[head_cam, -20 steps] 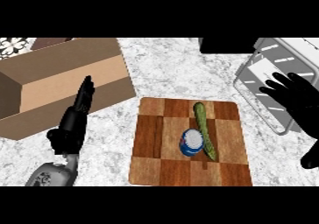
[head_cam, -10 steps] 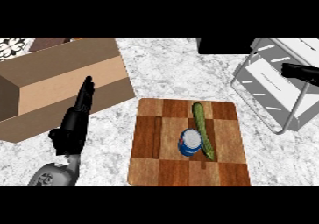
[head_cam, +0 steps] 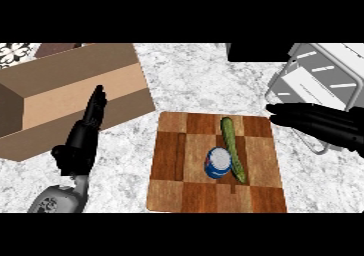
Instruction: Pick the can from the cutting board and place it in the tiered basket
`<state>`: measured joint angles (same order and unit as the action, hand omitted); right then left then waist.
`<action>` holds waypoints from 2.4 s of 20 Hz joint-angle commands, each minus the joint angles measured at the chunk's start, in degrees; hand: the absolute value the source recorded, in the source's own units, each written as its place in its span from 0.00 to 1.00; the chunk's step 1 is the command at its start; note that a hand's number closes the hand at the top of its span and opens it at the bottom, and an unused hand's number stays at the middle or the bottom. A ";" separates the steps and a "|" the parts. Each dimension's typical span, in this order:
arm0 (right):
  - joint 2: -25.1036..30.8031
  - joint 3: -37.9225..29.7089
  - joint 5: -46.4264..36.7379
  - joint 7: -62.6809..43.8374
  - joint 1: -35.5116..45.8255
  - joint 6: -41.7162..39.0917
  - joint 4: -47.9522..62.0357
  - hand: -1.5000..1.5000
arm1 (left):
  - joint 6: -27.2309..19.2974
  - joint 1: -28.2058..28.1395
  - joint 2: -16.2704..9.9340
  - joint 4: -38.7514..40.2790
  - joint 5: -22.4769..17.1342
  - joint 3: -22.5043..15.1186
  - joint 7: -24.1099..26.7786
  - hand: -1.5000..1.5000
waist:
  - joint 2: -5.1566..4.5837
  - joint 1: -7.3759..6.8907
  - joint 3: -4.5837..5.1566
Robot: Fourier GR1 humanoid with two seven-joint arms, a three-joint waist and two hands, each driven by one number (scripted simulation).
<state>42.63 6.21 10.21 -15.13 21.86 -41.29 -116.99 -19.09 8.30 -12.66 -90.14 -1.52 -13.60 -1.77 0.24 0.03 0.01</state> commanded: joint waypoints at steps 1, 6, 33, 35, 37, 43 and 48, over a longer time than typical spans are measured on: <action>-2.85 4.90 1.19 -11.81 2.07 1.68 -7.39 0.00 | 0.62 3.64 1.41 3.41 0.40 1.17 -1.24 0.50 | -0.14 0.21 0.07; -6.51 6.21 0.06 -18.30 5.51 -0.61 -7.46 0.00 | 1.68 1.10 2.31 1.76 1.60 1.53 -0.40 0.50 | -0.17 -0.14 0.02; -12.70 14.38 -27.74 -10.76 1.06 -11.44 -6.67 0.00 | 4.45 -1.69 4.99 -0.84 5.56 4.22 -0.59 0.50 | -0.24 -0.32 -0.03; -14.40 20.08 -35.65 -8.68 -0.50 -7.90 -7.73 0.00 | 3.91 -2.82 5.76 -0.89 5.93 3.63 0.21 0.50 | -0.26 -0.50 -0.05; -12.99 17.66 -39.76 -1.88 -1.41 -6.90 -4.69 0.00 | 6.40 -1.62 4.06 -3.41 4.68 5.26 -2.44 0.50 | -0.27 -0.36 -0.06; -14.20 15.75 -45.52 1.28 -0.72 -3.93 2.31 0.00 | 7.06 2.32 5.06 3.20 4.83 7.80 -0.42 0.50 | -0.30 -0.20 -0.02; -14.55 15.16 -49.03 5.06 -4.89 -3.44 3.58 0.00 | 4.40 -1.10 8.19 1.16 8.75 4.72 -0.88 0.50 | -0.23 -0.07 -0.02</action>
<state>27.59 22.11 -36.03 -13.85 19.49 -45.14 -114.80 -13.85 8.37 -5.75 -89.82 5.53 -8.28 -2.25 0.10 -0.17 -0.09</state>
